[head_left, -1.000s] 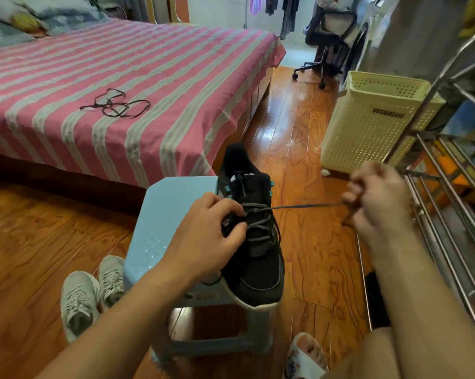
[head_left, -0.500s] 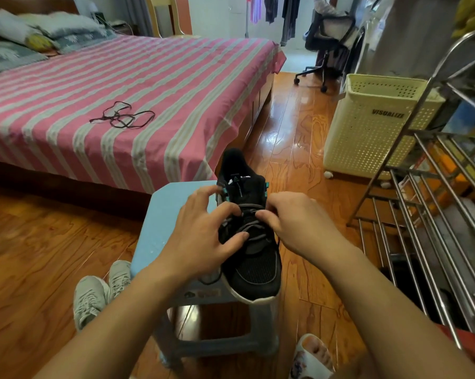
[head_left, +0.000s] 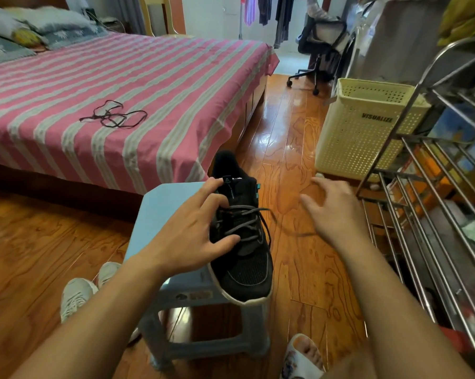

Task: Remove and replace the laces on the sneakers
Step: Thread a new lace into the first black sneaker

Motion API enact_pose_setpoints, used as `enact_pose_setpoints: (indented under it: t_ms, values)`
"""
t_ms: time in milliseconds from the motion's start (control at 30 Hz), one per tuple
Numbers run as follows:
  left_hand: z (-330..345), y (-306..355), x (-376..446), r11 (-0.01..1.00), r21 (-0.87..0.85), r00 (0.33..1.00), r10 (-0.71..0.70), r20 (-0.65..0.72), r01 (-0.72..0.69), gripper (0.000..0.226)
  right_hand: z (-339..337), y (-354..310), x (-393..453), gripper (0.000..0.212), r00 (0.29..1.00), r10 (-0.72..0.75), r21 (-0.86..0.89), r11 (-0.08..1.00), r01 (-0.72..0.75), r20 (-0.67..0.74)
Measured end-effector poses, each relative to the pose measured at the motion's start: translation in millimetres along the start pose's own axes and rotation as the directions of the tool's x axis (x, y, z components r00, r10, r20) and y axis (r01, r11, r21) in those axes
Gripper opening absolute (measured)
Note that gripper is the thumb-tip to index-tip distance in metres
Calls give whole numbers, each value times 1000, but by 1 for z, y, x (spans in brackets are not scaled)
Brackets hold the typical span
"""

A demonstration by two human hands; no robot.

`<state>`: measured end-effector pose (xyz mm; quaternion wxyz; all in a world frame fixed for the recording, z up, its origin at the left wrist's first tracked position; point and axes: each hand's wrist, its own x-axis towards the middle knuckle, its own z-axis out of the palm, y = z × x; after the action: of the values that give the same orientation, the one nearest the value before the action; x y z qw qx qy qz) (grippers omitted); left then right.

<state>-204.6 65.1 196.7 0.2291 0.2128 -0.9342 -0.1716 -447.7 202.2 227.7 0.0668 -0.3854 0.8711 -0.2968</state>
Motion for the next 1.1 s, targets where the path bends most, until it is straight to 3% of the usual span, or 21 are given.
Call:
enact_pose_setpoints:
  t_ms: [67,100,267,333,433,500,567,600,700,833,900,967,1033,1100]
  values:
    - [2,-2,0,1000,-16,1000,-3,19,4,75,13,-27,-16,35,952,-286,149,951,269,109]
    - [4,-2,0,1000,-1,1000,-3,27,3,81,19,-34,-22,32,920,-367,142,926,349,134]
    - [6,-3,2,1000,16,1000,-19,23,18,93,28,-37,-26,5,896,-441,94,895,435,47]
    - [7,-5,2,1000,14,999,-24,29,24,94,12,-29,-20,6,932,-348,105,928,357,-97]
    - [6,-6,1,1000,12,999,-26,22,26,96,-24,6,0,12,937,91,317,948,21,-337]
    - [5,-6,0,1000,7,1000,-20,23,20,94,-34,23,1,13,940,250,392,909,-145,-232]
    - [3,-8,-2,999,-22,999,-37,36,38,85,-28,24,-4,7,970,241,276,934,-227,-17]
    - [1,-8,-3,997,-48,998,-53,41,55,76,-25,20,-7,14,966,245,213,943,-257,80]
    - [-5,-5,-5,993,-58,994,-108,-9,108,47,-22,0,-13,61,919,290,68,946,-318,267]
    - [-17,-7,-4,990,23,982,-135,-132,139,29,-12,-11,-23,42,883,179,20,978,-208,435]
    - [-18,-8,-3,989,0,980,-148,-136,150,22,-10,-13,-26,36,892,85,100,985,-143,444]
    - [-16,-6,-1,992,-24,985,-128,-119,126,19,-13,-15,-24,37,943,-21,252,965,-68,333]
    - [-13,-2,3,996,21,993,-79,-87,81,36,-13,-19,-20,36,969,-92,363,932,2,231]
    - [-8,3,9,996,68,996,-55,-76,60,51,-6,-28,-18,20,965,-114,408,913,8,237]
